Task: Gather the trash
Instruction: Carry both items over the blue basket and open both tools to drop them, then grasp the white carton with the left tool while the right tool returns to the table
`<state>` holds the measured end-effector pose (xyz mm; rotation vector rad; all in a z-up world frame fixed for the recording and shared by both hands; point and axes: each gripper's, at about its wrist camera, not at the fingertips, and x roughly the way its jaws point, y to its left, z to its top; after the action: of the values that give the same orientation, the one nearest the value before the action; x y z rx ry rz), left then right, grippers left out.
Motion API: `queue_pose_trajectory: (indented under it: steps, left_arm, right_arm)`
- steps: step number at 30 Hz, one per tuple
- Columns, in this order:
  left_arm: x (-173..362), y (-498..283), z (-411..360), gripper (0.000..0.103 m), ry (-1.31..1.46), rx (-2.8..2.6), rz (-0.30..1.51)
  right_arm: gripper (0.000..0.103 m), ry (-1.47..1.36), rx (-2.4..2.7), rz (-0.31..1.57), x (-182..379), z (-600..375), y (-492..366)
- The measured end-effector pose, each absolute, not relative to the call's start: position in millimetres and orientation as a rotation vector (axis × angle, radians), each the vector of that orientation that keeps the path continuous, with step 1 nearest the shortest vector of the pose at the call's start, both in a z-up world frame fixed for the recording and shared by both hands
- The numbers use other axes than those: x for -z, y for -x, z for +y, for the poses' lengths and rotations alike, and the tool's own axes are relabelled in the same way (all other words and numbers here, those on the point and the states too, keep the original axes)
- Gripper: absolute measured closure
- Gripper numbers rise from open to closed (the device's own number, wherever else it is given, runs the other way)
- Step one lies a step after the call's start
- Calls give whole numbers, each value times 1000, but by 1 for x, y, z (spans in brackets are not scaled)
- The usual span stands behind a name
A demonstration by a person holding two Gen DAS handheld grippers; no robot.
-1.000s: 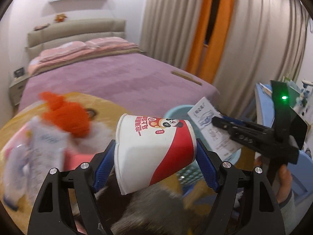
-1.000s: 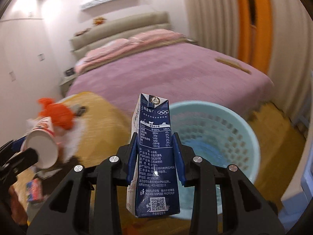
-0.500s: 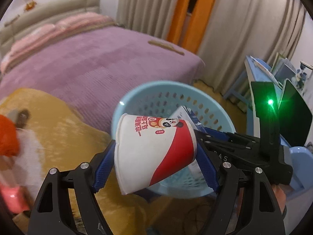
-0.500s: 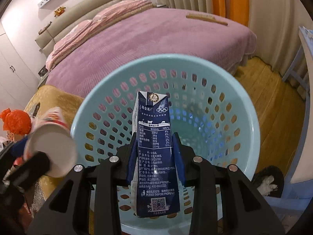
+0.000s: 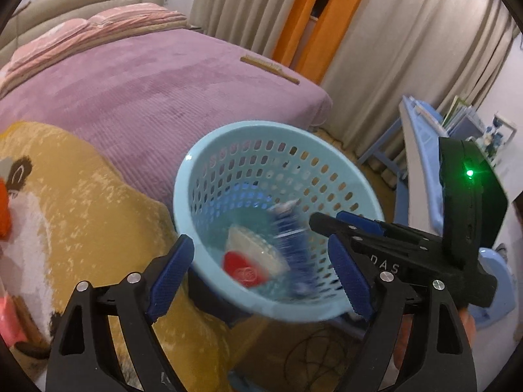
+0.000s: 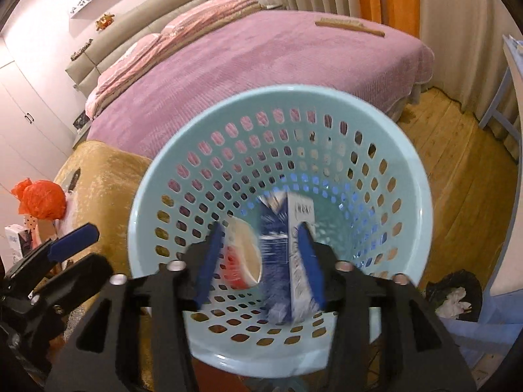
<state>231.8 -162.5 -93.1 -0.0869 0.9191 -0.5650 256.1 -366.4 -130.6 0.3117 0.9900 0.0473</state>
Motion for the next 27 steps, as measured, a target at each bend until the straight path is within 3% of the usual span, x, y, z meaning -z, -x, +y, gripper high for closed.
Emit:
queue_pose_trajectory:
  steps: [20,27]
  left_arm:
    - [19,-124,-24,21,181,323,626]
    - [23,-111,28,18,117,59,631]
  right_arm:
    - [46,-155,-217,818,45,-266,-209]
    - [46,-95,-306,816,41,-207,-204]
